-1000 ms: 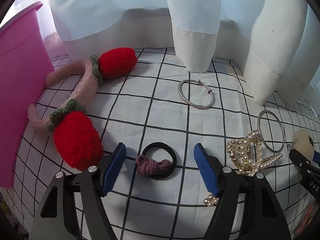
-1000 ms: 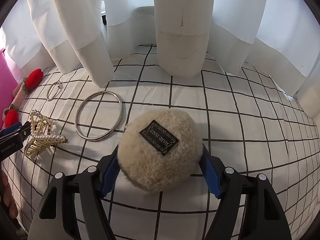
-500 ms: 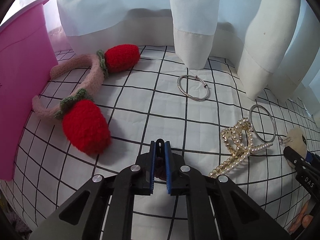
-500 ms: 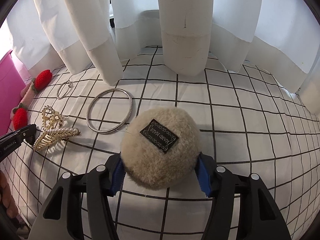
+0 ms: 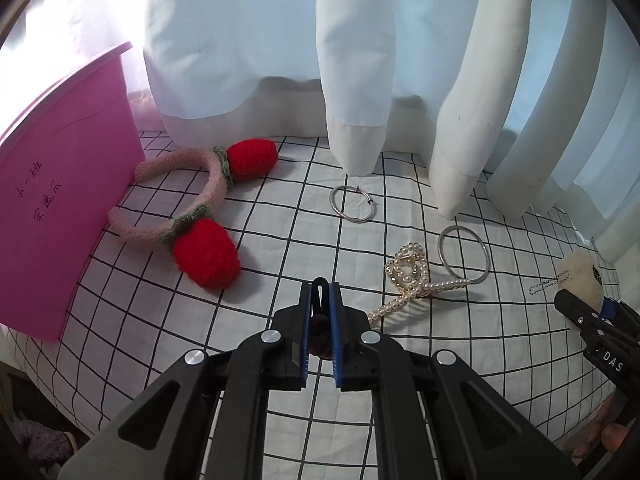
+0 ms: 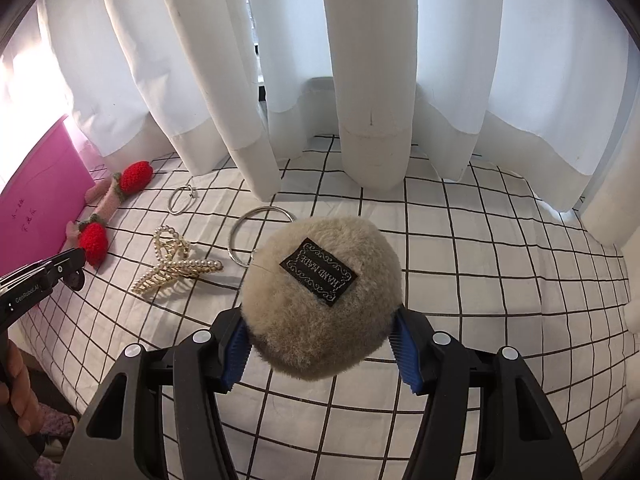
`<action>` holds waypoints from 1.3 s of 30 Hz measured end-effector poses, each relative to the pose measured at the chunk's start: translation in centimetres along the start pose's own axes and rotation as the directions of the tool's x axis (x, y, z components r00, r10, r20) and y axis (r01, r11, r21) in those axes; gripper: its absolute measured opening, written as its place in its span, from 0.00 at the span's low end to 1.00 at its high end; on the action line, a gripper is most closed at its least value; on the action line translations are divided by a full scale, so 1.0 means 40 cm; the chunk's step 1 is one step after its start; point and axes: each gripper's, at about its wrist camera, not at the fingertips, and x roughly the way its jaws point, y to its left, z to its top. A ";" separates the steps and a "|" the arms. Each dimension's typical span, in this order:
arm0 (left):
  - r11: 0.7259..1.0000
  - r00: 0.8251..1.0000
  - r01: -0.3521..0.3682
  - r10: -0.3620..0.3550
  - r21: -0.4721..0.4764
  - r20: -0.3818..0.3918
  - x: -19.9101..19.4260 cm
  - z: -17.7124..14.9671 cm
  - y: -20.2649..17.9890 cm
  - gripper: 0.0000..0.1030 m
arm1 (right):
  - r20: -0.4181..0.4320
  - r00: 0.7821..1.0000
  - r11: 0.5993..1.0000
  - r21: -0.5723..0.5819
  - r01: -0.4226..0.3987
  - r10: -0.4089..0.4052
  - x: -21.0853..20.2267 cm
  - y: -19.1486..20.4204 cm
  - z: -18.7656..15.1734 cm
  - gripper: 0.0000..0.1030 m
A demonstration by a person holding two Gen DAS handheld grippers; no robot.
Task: Organize jewelry
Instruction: 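Carry the pompom and hair tie over the pink tub with both tools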
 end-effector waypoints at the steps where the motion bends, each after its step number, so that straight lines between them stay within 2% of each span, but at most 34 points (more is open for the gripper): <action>1: 1.000 1.000 -0.003 0.004 -0.004 0.010 -0.021 0.003 0.001 0.09 | 0.009 1.000 1.000 -0.011 -0.013 0.013 -0.016 0.006 0.008 0.56; 6: 0.999 0.998 -0.020 0.024 -0.049 0.065 -0.129 0.021 0.028 0.09 | 0.051 0.995 0.994 -0.079 -0.077 0.081 -0.088 0.065 0.058 0.56; 12: 0.992 0.991 -0.060 0.073 -0.107 0.117 -0.230 0.052 0.099 0.09 | 0.089 0.980 0.973 -0.171 -0.159 0.175 -0.153 0.184 0.135 0.56; 19: 0.982 0.975 -0.098 0.127 -0.159 0.182 -0.327 0.107 0.241 0.09 | 0.140 0.943 0.932 -0.251 -0.261 0.302 -0.198 0.392 0.240 0.56; 25: 0.969 0.954 -0.137 0.184 -0.204 0.236 -0.394 0.178 0.415 0.09 | 0.156 0.897 0.879 -0.326 -0.349 0.414 -0.205 0.618 0.343 0.56; 28: 0.956 0.946 -0.158 0.218 -0.245 0.240 -0.402 0.215 0.520 0.09 | 0.138 0.876 0.847 -0.363 -0.389 0.462 -0.184 0.736 0.388 0.56; 31: 0.943 0.941 -0.177 0.246 -0.281 0.233 -0.397 0.241 0.626 0.09 | 0.105 0.865 0.819 -0.394 -0.417 0.491 -0.144 0.852 0.424 0.56; 35: 0.930 0.943 -0.196 0.266 -0.312 0.199 -0.367 0.261 0.752 0.09 | 0.038 0.858 0.789 -0.417 -0.452 0.511 -0.083 0.989 0.451 0.56; 39: 0.920 0.954 -0.215 0.269 -0.328 0.131 -0.320 0.265 0.848 0.09 | -0.039 0.865 0.766 -0.446 -0.463 0.500 -0.018 1.111 0.462 0.56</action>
